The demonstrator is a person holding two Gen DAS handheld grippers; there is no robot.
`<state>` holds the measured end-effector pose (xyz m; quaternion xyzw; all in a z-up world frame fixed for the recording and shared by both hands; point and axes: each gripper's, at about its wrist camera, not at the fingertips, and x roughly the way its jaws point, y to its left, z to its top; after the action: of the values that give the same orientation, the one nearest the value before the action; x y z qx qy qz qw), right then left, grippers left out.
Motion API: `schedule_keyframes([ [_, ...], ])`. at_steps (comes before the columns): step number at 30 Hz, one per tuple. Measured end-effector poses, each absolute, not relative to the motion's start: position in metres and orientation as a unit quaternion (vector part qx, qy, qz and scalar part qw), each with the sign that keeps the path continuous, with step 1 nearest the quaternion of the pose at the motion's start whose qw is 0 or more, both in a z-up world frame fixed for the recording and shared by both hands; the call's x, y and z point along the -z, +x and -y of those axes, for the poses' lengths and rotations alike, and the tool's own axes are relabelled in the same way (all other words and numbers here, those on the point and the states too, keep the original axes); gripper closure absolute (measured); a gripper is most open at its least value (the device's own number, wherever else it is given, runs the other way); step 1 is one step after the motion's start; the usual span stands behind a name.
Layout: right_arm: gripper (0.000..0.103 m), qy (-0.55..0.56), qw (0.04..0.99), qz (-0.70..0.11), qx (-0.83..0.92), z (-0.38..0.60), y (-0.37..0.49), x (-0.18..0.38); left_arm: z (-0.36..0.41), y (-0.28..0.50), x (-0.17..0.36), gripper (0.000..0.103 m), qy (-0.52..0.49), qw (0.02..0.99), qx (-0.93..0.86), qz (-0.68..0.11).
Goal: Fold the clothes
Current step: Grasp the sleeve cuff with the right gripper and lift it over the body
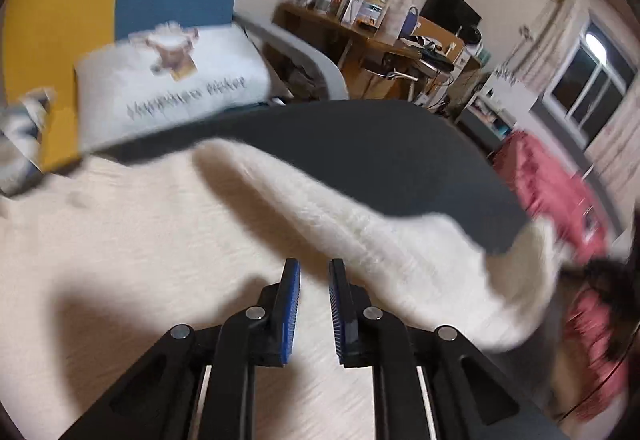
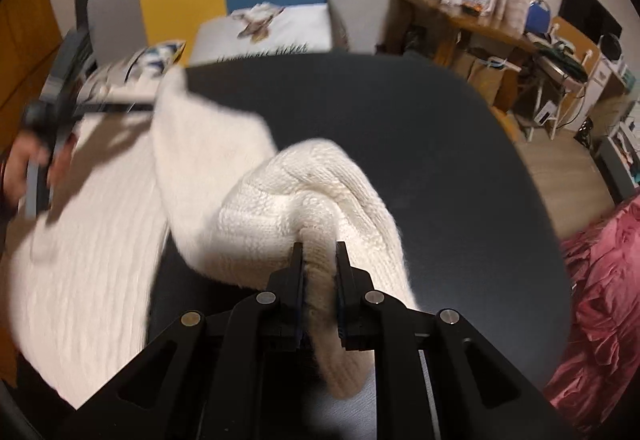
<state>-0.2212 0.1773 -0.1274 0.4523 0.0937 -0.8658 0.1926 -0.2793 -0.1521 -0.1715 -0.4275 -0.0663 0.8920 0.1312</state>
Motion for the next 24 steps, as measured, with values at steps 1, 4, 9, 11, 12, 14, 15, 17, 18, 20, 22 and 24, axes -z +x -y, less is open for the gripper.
schedule_keyframes([
  [1, 0.090, 0.452, 0.194, -0.088, 0.866, -0.179, -0.224, 0.123, 0.152, -0.270, 0.172, 0.090, -0.425, 0.128, -0.895, 0.045],
  [4, 0.090, 0.451, 0.198, -0.090, 0.866, -0.179, -0.230, 0.114, 0.149, -0.250, 0.185, 0.090, -0.440, 0.119, -0.890, -0.008],
  [9, 0.090, 0.437, 0.205, -0.079, 0.872, -0.170, -0.233, 0.112, 0.152, -0.239, 0.196, 0.088, -0.444, 0.108, -0.890, -0.005],
  [11, 0.090, 0.439, 0.197, -0.082, 0.873, -0.165, -0.239, 0.120, 0.150, -0.245, 0.200, 0.088, -0.444, 0.107, -0.890, 0.004],
  [12, 0.090, 0.439, 0.191, -0.081, 0.874, -0.166, -0.245, 0.121, 0.150, -0.244, 0.200, 0.088, -0.443, 0.107, -0.890, 0.006],
  [14, 0.090, 0.436, 0.176, -0.063, 0.880, -0.173, -0.258, 0.119, 0.150, -0.244, 0.201, 0.088, -0.443, 0.107, -0.890, 0.011],
  [15, 0.090, 0.432, 0.167, -0.056, 0.884, -0.178, -0.265, 0.116, 0.149, -0.244, 0.200, 0.088, -0.442, 0.107, -0.890, 0.010],
  [17, 0.090, 0.424, 0.151, -0.042, 0.892, -0.187, -0.279, 0.109, 0.146, -0.245, 0.200, 0.088, -0.443, 0.105, -0.891, 0.005],
  [18, 0.090, 0.420, 0.142, -0.035, 0.896, -0.193, -0.286, 0.104, 0.144, -0.246, 0.200, 0.088, -0.443, 0.104, -0.891, 0.002],
  [20, 0.090, 0.420, 0.125, -0.021, 0.899, -0.206, -0.305, 0.094, 0.143, -0.246, 0.200, 0.088, -0.442, 0.103, -0.891, 0.001],
  [22, 0.090, 0.445, 0.107, -0.015, 0.889, -0.216, -0.328, 0.101, 0.143, -0.245, 0.200, 0.088, -0.442, 0.103, -0.891, 0.003],
  [24, 0.090, 0.469, 0.090, -0.008, 0.878, -0.226, -0.352, 0.111, 0.144, -0.246, 0.201, 0.088, -0.443, 0.105, -0.890, 0.006],
])
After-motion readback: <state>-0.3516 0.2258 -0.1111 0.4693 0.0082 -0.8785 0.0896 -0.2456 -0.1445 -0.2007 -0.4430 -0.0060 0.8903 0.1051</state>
